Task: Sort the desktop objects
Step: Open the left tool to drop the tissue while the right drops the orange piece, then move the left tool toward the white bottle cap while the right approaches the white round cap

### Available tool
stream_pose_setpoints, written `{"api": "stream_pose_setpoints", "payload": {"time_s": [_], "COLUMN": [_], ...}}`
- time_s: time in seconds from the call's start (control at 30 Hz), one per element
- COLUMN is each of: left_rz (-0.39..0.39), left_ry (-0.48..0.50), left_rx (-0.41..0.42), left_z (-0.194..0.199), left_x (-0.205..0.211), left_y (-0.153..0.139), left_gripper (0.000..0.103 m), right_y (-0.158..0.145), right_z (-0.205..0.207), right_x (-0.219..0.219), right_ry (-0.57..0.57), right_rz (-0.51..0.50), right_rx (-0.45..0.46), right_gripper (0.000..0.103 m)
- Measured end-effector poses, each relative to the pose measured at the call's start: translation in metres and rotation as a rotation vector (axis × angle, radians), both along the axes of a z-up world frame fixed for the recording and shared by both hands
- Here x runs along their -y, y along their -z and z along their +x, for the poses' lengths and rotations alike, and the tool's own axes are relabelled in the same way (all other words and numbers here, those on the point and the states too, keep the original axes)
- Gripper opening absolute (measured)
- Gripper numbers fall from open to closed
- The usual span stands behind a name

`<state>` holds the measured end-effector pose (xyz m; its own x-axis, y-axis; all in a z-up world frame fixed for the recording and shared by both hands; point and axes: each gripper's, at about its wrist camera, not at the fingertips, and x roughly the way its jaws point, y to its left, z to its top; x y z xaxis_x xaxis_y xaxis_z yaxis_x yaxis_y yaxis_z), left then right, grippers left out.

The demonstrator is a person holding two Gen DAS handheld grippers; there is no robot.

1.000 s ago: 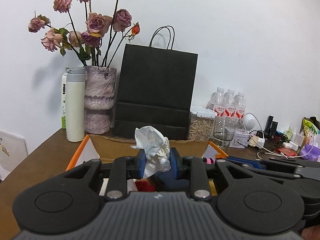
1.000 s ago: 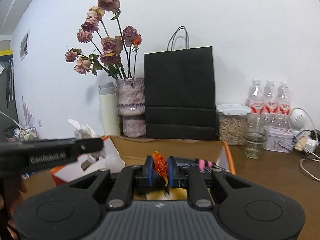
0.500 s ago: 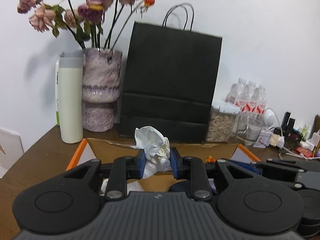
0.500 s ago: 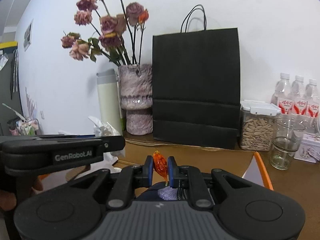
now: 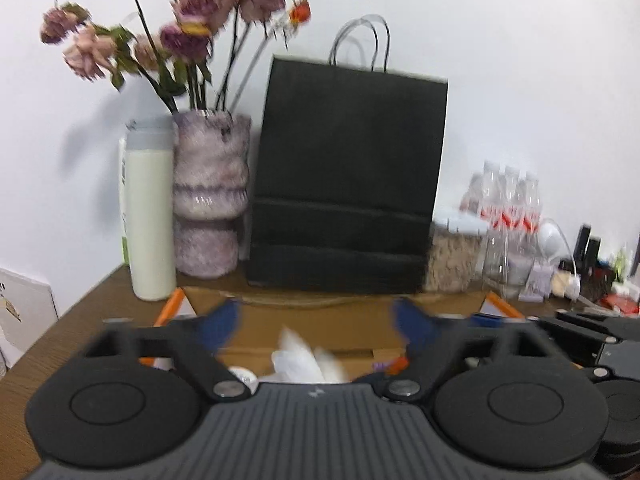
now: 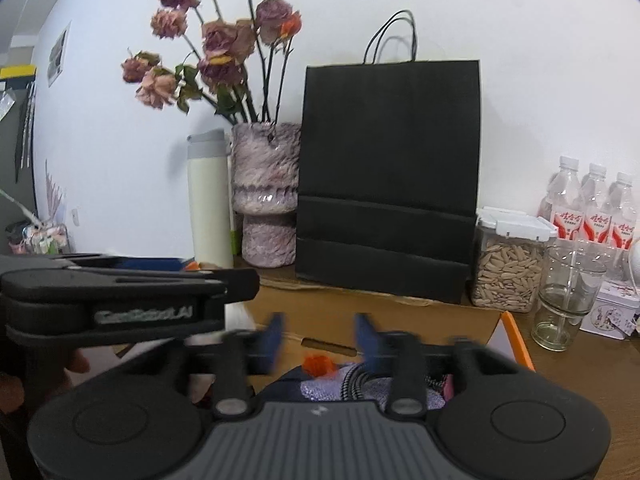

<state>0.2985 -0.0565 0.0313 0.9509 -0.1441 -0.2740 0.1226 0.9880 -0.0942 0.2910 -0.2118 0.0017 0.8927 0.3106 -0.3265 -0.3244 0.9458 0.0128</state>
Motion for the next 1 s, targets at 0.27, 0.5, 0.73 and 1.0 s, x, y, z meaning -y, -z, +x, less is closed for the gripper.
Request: {"api": "stream_pose_setpoints", "payload": {"time_s": [0.27,0.5,0.73,1.0], "left_rz": [-0.008,-0.016,-0.002,0.012], "left_ry": [0.001,-0.001,0.007,-0.010], "left_rx": [0.044,0.048,0.059,0.074], "left_z": [-0.011,-0.014,-0.026,-0.049], "left_x": [-0.001,-0.004,-0.005,-0.007], "left_y": [0.000,0.002,0.002,0.001], "left_gripper": [0.103,0.103,0.103,0.103], "right_y": [-0.003,-0.002,0.000,-0.001], "right_z": [-0.006,-0.009,-0.015,-0.038], "right_x": [0.004,0.002,0.001,0.003], "right_ry": [0.023,0.013,0.015,0.020], "right_rz": [0.022,0.020,0.007,-0.013], "right_rx": [0.021,0.032,0.041,0.062], "right_gripper": [0.095,0.102,0.103,0.103]}}
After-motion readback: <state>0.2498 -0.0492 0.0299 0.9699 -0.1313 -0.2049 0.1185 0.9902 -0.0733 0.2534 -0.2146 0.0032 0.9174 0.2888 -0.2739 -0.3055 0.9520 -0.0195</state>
